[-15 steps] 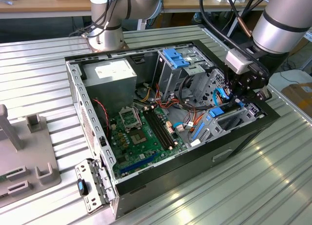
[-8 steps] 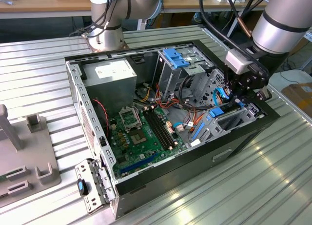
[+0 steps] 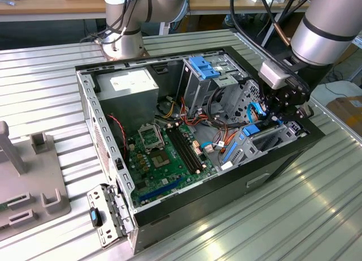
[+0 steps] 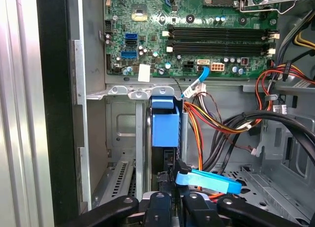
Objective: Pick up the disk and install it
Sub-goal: 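Insert the first disk wire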
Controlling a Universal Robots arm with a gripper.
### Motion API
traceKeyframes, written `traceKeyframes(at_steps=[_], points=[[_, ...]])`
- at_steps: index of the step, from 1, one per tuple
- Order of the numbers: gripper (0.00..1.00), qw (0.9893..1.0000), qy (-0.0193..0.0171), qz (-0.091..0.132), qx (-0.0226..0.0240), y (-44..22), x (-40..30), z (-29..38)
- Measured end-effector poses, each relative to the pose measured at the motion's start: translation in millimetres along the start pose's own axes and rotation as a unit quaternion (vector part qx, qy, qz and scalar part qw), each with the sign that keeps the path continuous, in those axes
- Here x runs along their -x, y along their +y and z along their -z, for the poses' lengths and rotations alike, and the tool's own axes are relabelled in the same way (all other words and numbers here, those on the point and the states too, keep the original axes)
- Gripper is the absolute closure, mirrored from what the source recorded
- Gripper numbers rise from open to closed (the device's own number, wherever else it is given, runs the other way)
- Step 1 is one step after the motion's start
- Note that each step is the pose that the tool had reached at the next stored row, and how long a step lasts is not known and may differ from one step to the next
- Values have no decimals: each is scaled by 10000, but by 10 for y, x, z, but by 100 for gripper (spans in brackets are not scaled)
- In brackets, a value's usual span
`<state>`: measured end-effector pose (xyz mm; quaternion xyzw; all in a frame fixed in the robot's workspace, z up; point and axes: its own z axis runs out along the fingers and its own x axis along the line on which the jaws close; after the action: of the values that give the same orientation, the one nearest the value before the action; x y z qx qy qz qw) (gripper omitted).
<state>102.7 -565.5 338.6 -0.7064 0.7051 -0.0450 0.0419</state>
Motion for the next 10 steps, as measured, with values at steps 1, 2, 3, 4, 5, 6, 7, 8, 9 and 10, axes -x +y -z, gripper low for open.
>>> traceKeyframes(at_steps=[1,2,3,4,5,6,7,8,9,10], points=[[84,10000,-1,0,0,1,0,-6],[84,10000,-1,0,0,1,0,-10],[84,10000,1,0,0,2,-1,-15],[84,10000,1,0,0,3,-1,-18],[84,10000,1,0,0,3,-1,-19],[84,10000,0,0,0,3,0,-20],[84,10000,0,0,0,3,0,-20],[84,10000,0,0,0,3,0,-21],[82,10000,-3,0,1,3,0,-23],[82,10000,-4,0,0,3,0,-25]])
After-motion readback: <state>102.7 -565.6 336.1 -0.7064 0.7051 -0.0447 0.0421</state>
